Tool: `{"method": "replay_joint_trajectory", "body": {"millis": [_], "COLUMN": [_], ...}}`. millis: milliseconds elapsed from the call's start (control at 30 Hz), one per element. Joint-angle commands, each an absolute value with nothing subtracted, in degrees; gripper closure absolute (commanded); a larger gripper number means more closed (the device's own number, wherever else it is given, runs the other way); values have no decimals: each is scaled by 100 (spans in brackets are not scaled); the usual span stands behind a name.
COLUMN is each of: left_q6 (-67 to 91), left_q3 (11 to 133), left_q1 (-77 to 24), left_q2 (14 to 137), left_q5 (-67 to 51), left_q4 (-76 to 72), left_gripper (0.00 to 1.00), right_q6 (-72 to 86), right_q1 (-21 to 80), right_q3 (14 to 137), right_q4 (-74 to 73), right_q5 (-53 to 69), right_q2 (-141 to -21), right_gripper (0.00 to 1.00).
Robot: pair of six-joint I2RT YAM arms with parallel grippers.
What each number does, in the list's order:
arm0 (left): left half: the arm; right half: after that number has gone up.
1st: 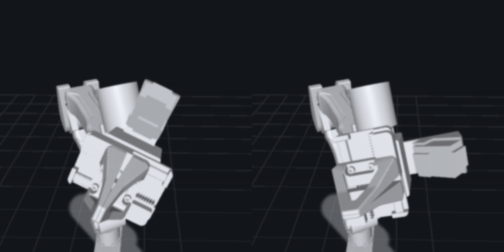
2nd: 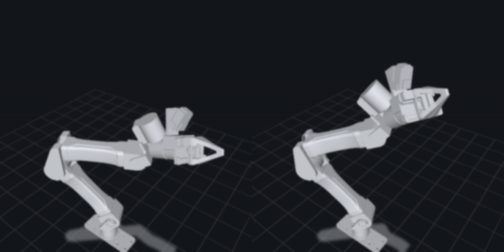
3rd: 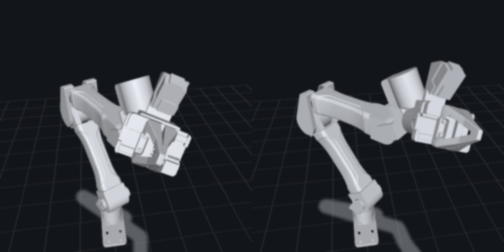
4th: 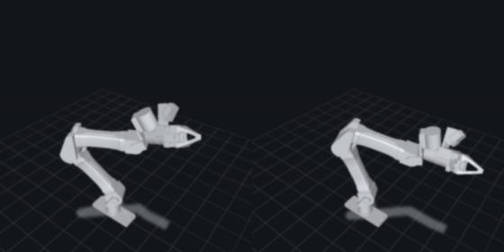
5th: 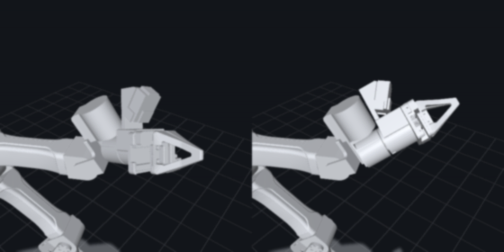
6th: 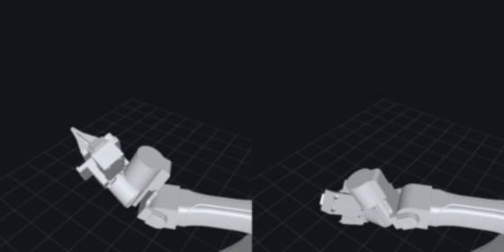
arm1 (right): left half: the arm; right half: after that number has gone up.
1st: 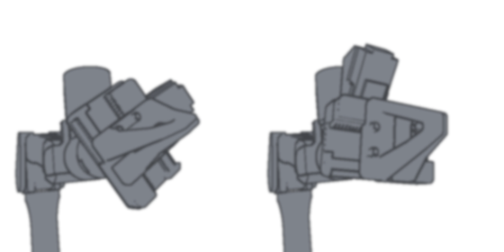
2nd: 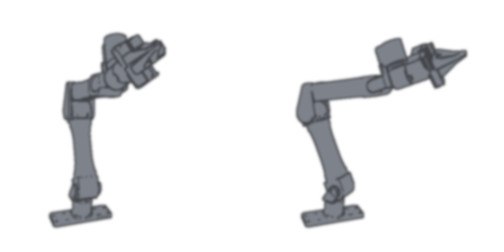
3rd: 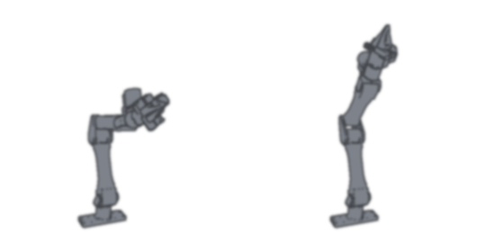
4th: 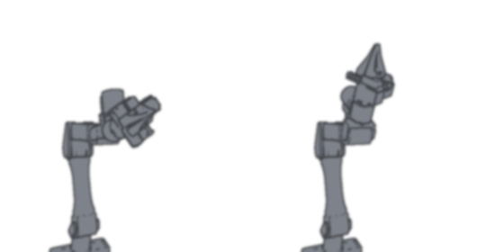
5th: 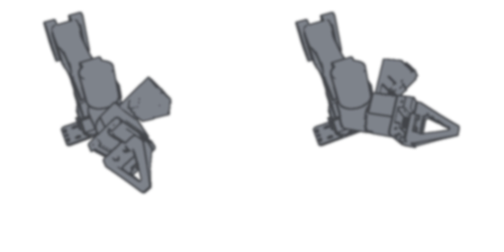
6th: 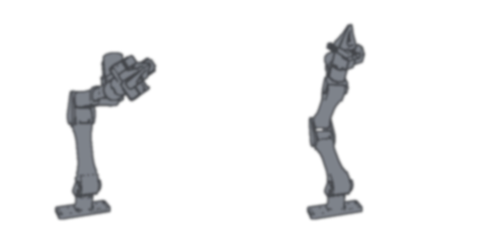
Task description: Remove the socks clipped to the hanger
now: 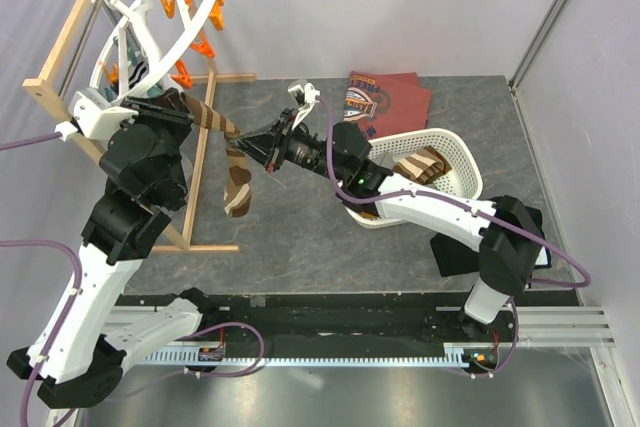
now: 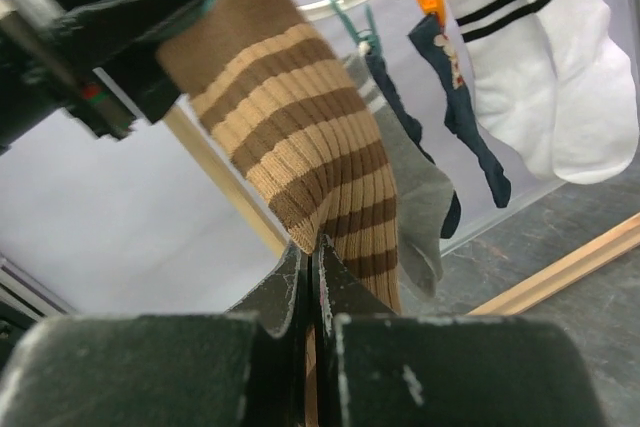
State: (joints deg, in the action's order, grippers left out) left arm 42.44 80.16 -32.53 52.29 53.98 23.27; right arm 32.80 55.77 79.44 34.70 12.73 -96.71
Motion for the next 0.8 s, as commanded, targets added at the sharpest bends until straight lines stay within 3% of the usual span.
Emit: {"method": "replay_joint_trajectory", "body": {"millis": [0, 100, 133, 233, 367, 533, 700, 767], "left_q6": [3745, 3604, 3577, 3411, 3217, 3199, 3182, 3147], "left_q3": [8033, 8025, 8024, 7902, 7708, 7629, 7567, 7524], "left_q1": [-3226, -3226, -3226, -3226, -3226, -3226, -3226, -3226], "left_q2": [5177, 5150, 5107, 5001, 4755, 4588, 4299, 4184], "left_q5": [5607, 5573, 5503, 5257, 5098, 4817, 4115, 3903], "left_q4": [1846, 1872, 1907, 1916, 1951, 2039, 2250, 2372], "left_gripper": [98, 96, 86, 72, 77, 47, 18, 16], "right_q6": [3990, 4017, 4051, 4210, 4271, 4070, 3086, 2997], "right_q1": [5353, 5300, 5282, 5238, 5221, 5045, 4905, 4704], "right_q3": [8253, 8332, 8367, 8394, 8376, 7946, 7822, 7753], "right_q4": [4087, 4078, 4087, 4192, 4236, 3921, 1656, 674], "right_q5": [1731, 1802, 1906, 2039, 2127, 1636, 38, -622], "right_q2": [-9940, -10002, -10011, -10072, -10081, -9687, -8869, -8554], "right_gripper": [100, 100, 100, 100, 100, 100, 99, 99]}}
